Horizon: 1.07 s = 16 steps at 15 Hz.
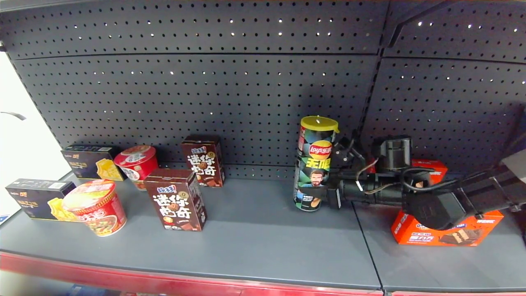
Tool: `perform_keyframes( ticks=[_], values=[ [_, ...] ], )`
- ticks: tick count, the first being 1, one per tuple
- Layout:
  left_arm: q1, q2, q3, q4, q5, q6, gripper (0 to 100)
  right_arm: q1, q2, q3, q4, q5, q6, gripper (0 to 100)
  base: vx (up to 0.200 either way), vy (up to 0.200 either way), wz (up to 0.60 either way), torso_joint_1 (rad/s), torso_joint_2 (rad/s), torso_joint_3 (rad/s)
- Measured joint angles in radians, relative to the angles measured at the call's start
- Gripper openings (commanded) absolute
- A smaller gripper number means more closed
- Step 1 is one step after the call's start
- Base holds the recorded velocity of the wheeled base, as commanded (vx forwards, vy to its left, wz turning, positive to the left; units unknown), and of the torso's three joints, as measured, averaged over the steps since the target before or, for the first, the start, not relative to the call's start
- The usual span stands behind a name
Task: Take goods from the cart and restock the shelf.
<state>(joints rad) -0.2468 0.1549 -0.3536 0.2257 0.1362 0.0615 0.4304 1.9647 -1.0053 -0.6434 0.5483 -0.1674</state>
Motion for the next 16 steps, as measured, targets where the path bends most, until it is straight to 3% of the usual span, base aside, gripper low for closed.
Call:
perform_keyframes(
  ticks=[8, 16],
  values=[
    [0.003, -0.004, -0.002, 0.000, 0.018, 0.000, 0, 0.011, -0.153, 0.335, -0.238, -0.002, 0.003, 0, 0.000, 0.000, 0.00, 0.000, 0.00, 0.000],
    [0.004, -0.004, -0.010, 0.000, 0.033, 0.000, 0, 0.048, -0.190, 0.547, -0.362, -0.004, 0.000, 0, 0.000, 0.000, 0.00, 0.000, 0.00, 0.000]
  ],
)
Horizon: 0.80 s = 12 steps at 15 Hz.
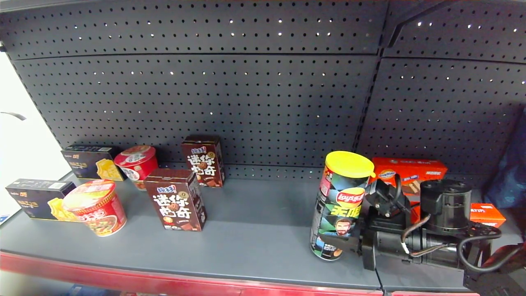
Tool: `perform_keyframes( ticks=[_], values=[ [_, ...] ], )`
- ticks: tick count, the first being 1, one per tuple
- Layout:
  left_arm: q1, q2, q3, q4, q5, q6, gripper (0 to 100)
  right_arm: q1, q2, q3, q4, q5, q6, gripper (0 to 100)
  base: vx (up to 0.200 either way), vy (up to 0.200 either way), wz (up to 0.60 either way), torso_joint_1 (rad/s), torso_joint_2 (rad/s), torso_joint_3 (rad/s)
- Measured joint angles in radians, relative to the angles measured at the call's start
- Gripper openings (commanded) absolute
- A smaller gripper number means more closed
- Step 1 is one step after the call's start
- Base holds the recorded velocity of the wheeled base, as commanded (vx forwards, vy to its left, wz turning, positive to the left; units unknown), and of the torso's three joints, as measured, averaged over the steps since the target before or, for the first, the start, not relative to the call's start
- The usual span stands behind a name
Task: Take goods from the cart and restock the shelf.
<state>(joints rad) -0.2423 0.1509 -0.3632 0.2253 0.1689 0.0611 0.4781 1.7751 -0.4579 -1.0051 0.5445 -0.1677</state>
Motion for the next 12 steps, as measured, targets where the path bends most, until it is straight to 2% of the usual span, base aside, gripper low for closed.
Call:
perform_keyframes(
  ticks=[3, 12],
  values=[
    [0.000, 0.000, 0.001, 0.000, 0.000, 0.000, 0, 0.003, 0.001, 0.048, -0.019, -0.001, -0.001, 0, 0.000, 0.000, 0.00, 0.000, 0.00, 0.000],
    [0.000, -0.014, 0.012, 0.001, 0.001, 0.000, 0, 0.005, 0.054, 0.047, -0.066, 0.000, -0.004, 0, 0.000, 0.000, 0.00, 0.000, 0.00, 0.000]
  ],
)
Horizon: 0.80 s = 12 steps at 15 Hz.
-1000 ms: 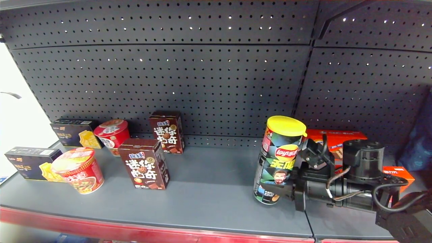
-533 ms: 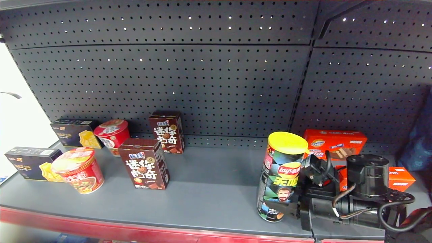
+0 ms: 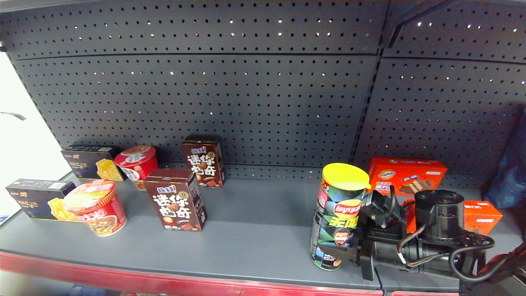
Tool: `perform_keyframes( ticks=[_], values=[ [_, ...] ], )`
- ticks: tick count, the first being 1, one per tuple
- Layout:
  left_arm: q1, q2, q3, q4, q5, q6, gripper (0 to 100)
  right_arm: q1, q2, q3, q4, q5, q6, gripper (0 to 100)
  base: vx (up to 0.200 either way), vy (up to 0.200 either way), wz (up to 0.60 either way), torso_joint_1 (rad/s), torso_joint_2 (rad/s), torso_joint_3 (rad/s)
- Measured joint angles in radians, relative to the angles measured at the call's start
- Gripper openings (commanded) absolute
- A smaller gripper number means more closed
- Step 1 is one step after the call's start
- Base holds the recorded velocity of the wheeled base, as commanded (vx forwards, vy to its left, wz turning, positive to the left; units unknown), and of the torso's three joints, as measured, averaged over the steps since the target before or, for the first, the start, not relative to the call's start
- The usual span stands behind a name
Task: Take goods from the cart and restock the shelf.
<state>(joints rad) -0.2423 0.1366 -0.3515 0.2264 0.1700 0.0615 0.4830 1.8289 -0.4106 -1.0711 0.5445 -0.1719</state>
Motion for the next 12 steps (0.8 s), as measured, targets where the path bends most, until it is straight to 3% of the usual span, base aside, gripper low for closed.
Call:
perform_keyframes(
  ticks=[1, 2, 12],
  values=[
    [0.000, -0.002, 0.000, 0.000, 0.001, 0.000, 0, 0.000, 0.007, 0.001, -0.003, 0.000, -0.004, 0, 0.000, 0.000, 0.00, 0.000, 0.00, 0.000],
    [0.000, -0.004, 0.000, 0.000, 0.003, 0.000, 0, 0.000, 0.011, 0.001, -0.004, 0.001, -0.011, 100, 0.000, 0.000, 0.00, 0.000, 0.00, 0.000],
    [-0.001, -0.025, 0.031, 0.000, 0.005, 0.000, 0, 0.013, -0.032, -0.005, 0.012, -0.020, -0.014, 100, 0.000, 0.000, 0.00, 0.000, 0.00, 0.000]
  ],
)
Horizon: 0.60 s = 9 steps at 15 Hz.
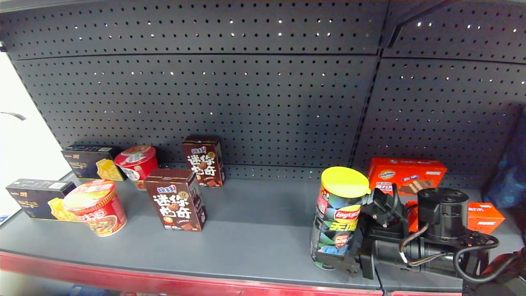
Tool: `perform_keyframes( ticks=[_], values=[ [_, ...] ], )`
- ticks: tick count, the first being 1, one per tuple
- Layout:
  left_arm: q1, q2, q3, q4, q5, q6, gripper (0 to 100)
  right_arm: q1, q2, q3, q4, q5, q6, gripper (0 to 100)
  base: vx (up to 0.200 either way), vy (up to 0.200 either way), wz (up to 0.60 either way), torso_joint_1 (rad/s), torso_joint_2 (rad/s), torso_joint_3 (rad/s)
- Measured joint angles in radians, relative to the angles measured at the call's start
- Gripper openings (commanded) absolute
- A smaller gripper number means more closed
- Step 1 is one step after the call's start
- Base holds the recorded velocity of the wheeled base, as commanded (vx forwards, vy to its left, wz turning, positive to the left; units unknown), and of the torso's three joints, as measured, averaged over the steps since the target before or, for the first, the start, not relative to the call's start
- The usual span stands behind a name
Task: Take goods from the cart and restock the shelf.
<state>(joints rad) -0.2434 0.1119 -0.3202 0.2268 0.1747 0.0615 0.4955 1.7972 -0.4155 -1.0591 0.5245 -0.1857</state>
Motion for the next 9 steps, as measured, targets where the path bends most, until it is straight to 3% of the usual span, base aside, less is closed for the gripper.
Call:
perform_keyframes(
  ticks=[6, 9],
  values=[
    [0.000, -0.005, 0.008, -0.001, 0.000, 0.000, 0, -0.001, -0.061, -0.009, 0.012, -0.002, 0.000, 100, 0.000, 0.000, 0.00, 0.000, 0.00, 0.000],
    [0.000, -0.005, 0.008, -0.001, -0.001, 0.000, 0, -0.001, -0.098, -0.047, 0.088, -0.002, 0.000, 100, 0.000, 0.000, 0.00, 0.000, 0.00, 0.000]
  ],
)
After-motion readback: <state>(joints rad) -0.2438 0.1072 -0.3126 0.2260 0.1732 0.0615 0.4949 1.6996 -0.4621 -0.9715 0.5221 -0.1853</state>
